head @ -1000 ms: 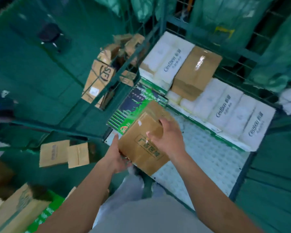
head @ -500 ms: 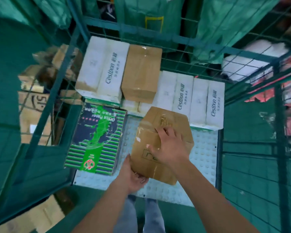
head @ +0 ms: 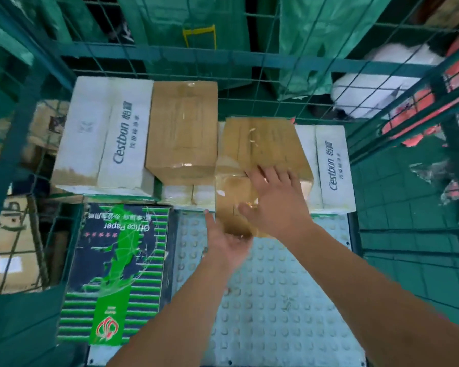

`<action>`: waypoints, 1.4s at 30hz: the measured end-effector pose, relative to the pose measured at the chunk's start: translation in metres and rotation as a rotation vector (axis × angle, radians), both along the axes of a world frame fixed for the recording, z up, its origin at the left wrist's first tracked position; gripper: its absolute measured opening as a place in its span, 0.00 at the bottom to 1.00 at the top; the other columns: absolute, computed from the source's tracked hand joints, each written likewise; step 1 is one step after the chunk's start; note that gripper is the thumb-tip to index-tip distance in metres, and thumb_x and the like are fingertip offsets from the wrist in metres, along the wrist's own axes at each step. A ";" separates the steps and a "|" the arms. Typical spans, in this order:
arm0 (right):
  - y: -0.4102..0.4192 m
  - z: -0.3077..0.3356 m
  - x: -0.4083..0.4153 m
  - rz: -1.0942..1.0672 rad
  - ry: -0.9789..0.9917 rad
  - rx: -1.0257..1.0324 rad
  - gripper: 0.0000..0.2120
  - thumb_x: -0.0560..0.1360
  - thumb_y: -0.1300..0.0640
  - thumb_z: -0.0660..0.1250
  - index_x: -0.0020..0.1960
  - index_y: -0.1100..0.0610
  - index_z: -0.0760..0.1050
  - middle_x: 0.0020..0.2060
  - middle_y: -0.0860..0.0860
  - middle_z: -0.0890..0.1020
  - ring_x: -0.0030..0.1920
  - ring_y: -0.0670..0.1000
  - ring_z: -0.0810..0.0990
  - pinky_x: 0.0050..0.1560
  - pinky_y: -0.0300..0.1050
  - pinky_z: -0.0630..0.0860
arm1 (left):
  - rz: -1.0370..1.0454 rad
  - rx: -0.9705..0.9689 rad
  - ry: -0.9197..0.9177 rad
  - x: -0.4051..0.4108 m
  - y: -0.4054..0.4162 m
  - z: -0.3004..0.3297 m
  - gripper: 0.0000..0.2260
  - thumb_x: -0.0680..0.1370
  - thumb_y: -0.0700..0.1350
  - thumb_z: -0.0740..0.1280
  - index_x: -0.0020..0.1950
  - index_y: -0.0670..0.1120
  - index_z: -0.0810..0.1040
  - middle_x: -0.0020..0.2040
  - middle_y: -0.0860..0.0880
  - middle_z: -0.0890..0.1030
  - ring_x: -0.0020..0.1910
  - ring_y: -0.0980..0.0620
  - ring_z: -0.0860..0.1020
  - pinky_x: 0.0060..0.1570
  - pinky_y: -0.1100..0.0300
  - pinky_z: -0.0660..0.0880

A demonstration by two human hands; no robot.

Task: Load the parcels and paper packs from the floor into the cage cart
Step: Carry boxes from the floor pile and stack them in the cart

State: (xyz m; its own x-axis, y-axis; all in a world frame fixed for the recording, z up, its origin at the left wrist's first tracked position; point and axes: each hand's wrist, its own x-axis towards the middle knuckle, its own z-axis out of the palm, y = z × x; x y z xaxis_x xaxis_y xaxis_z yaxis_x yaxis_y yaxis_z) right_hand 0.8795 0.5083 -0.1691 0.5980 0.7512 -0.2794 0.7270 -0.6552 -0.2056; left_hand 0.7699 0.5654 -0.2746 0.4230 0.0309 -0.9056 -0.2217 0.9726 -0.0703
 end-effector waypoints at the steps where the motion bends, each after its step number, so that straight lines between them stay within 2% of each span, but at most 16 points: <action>1: 0.000 -0.014 0.007 0.020 0.019 0.008 0.35 0.76 0.37 0.65 0.80 0.46 0.60 0.78 0.51 0.63 0.78 0.58 0.60 0.80 0.58 0.50 | 0.013 0.006 -0.009 0.010 0.002 -0.007 0.38 0.73 0.73 0.68 0.69 0.44 0.78 0.65 0.39 0.81 0.64 0.40 0.80 0.68 0.43 0.75; 4: -0.005 -0.067 0.019 0.102 0.190 -0.178 0.32 0.81 0.38 0.59 0.82 0.46 0.55 0.81 0.48 0.58 0.81 0.56 0.54 0.80 0.56 0.52 | -0.070 0.044 -0.078 0.035 0.005 -0.028 0.40 0.72 0.74 0.66 0.69 0.43 0.78 0.66 0.39 0.81 0.65 0.38 0.80 0.70 0.41 0.73; 6: -0.013 -0.094 0.021 0.088 0.319 -0.230 0.34 0.82 0.40 0.58 0.83 0.48 0.52 0.82 0.46 0.54 0.82 0.54 0.50 0.80 0.54 0.53 | -0.133 0.056 -0.116 0.045 0.012 -0.039 0.42 0.71 0.75 0.66 0.69 0.42 0.79 0.66 0.38 0.80 0.67 0.37 0.79 0.72 0.39 0.70; 9: -0.020 -0.112 0.029 -0.025 0.424 -0.006 0.32 0.81 0.46 0.63 0.82 0.50 0.58 0.80 0.49 0.62 0.80 0.53 0.56 0.79 0.52 0.58 | -0.171 0.081 -0.039 0.054 0.021 -0.052 0.37 0.72 0.65 0.75 0.71 0.41 0.77 0.63 0.38 0.82 0.65 0.40 0.80 0.70 0.44 0.74; 12: -0.033 -0.123 0.048 -0.326 0.303 0.214 0.25 0.78 0.53 0.66 0.74 0.52 0.68 0.72 0.51 0.71 0.73 0.56 0.68 0.69 0.52 0.70 | -0.230 0.177 0.090 0.060 0.019 -0.058 0.24 0.76 0.54 0.76 0.66 0.42 0.78 0.58 0.36 0.83 0.60 0.40 0.83 0.65 0.49 0.78; 14: -0.043 -0.129 0.064 -0.703 0.345 0.177 0.31 0.79 0.48 0.66 0.79 0.51 0.61 0.75 0.54 0.66 0.73 0.60 0.68 0.66 0.55 0.72 | -0.233 0.198 0.129 0.064 0.019 -0.060 0.22 0.76 0.53 0.77 0.63 0.43 0.78 0.59 0.34 0.81 0.60 0.38 0.82 0.63 0.49 0.79; 16: -0.046 -0.135 0.072 -1.006 0.611 0.082 0.37 0.81 0.41 0.62 0.83 0.48 0.49 0.76 0.58 0.65 0.67 0.63 0.76 0.63 0.55 0.75 | -0.216 0.197 0.128 0.068 0.021 -0.060 0.22 0.75 0.53 0.77 0.63 0.44 0.78 0.59 0.34 0.81 0.59 0.39 0.82 0.62 0.50 0.80; 18: -0.040 -0.140 0.075 -1.102 0.852 0.105 0.29 0.84 0.40 0.55 0.80 0.45 0.51 0.64 0.60 0.78 0.48 0.58 0.85 0.54 0.54 0.82 | -0.233 0.214 0.138 0.075 0.025 -0.060 0.22 0.75 0.55 0.77 0.63 0.45 0.78 0.59 0.35 0.81 0.58 0.40 0.83 0.57 0.53 0.83; 19: -0.034 -0.144 0.077 -1.108 0.905 0.155 0.23 0.85 0.43 0.54 0.77 0.47 0.56 0.53 0.59 0.82 0.40 0.55 0.84 0.48 0.51 0.83 | -0.249 0.232 0.147 0.078 0.028 -0.059 0.21 0.75 0.55 0.77 0.62 0.46 0.78 0.59 0.36 0.81 0.58 0.42 0.83 0.54 0.55 0.83; 21: -0.016 -0.153 0.083 -1.081 0.907 0.255 0.17 0.85 0.48 0.57 0.72 0.50 0.61 0.40 0.57 0.79 0.32 0.52 0.78 0.38 0.47 0.78 | -0.236 0.262 0.164 0.085 0.039 -0.059 0.19 0.75 0.54 0.77 0.60 0.45 0.80 0.60 0.38 0.82 0.57 0.44 0.84 0.54 0.57 0.83; 24: 0.016 -0.160 0.101 -1.014 0.881 0.353 0.26 0.81 0.51 0.65 0.74 0.47 0.57 0.42 0.53 0.76 0.37 0.51 0.76 0.37 0.45 0.77 | -0.238 0.327 0.194 0.102 0.066 -0.062 0.16 0.74 0.50 0.79 0.57 0.44 0.82 0.61 0.41 0.83 0.57 0.48 0.84 0.53 0.58 0.83; 28: 0.037 -0.173 0.125 -1.013 0.826 0.358 0.30 0.81 0.46 0.64 0.76 0.45 0.50 0.53 0.52 0.76 0.46 0.54 0.77 0.37 0.45 0.77 | -0.408 0.423 0.260 0.123 0.095 -0.063 0.17 0.73 0.51 0.80 0.56 0.44 0.82 0.59 0.44 0.84 0.56 0.50 0.84 0.50 0.59 0.84; 32: 0.035 -0.184 0.126 -1.069 0.861 0.281 0.34 0.77 0.41 0.63 0.76 0.43 0.48 0.44 0.50 0.74 0.40 0.53 0.73 0.48 0.51 0.74 | -0.540 0.495 0.305 0.122 0.094 -0.065 0.18 0.75 0.56 0.77 0.55 0.44 0.81 0.58 0.44 0.84 0.53 0.50 0.84 0.54 0.56 0.84; 35: 0.036 -0.190 0.129 -1.131 0.900 0.314 0.39 0.72 0.39 0.64 0.76 0.41 0.47 0.47 0.48 0.73 0.39 0.51 0.70 0.54 0.53 0.69 | -0.561 0.524 0.316 0.125 0.093 -0.064 0.16 0.76 0.56 0.76 0.53 0.45 0.81 0.58 0.43 0.84 0.48 0.50 0.83 0.55 0.54 0.83; 38: 0.040 -0.187 0.131 -1.118 0.897 0.387 0.37 0.77 0.42 0.65 0.78 0.44 0.47 0.49 0.47 0.74 0.41 0.50 0.71 0.55 0.52 0.70 | -0.577 0.560 0.332 0.130 0.098 -0.058 0.18 0.76 0.57 0.75 0.56 0.45 0.80 0.57 0.44 0.84 0.54 0.49 0.85 0.54 0.54 0.83; 42: 0.043 -0.192 0.133 -1.091 0.882 0.444 0.38 0.80 0.43 0.65 0.80 0.47 0.45 0.55 0.51 0.73 0.51 0.55 0.71 0.56 0.52 0.69 | -0.598 0.601 0.328 0.132 0.102 -0.058 0.16 0.77 0.58 0.74 0.54 0.47 0.80 0.57 0.45 0.83 0.57 0.48 0.84 0.54 0.53 0.84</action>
